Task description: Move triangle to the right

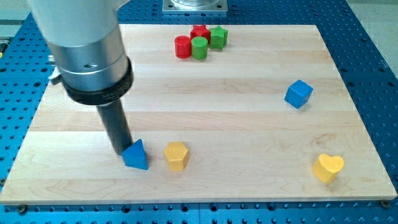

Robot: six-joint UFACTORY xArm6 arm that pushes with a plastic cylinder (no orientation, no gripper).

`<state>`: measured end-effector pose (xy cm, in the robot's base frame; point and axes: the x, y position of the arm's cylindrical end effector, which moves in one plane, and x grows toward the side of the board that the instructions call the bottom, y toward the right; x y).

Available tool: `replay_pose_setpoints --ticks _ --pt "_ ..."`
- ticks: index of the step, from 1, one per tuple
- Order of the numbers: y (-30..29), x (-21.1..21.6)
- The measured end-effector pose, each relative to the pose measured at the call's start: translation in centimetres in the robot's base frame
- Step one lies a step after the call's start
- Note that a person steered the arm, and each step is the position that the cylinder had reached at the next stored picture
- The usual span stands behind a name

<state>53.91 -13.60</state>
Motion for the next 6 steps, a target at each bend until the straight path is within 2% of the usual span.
replay_pose_setpoints --ticks 2,3,4,6 --pt "-4.0 0.4" --pt "-3.8 5.0" --pt "-0.7 6.8" --pt "0.1 0.7"
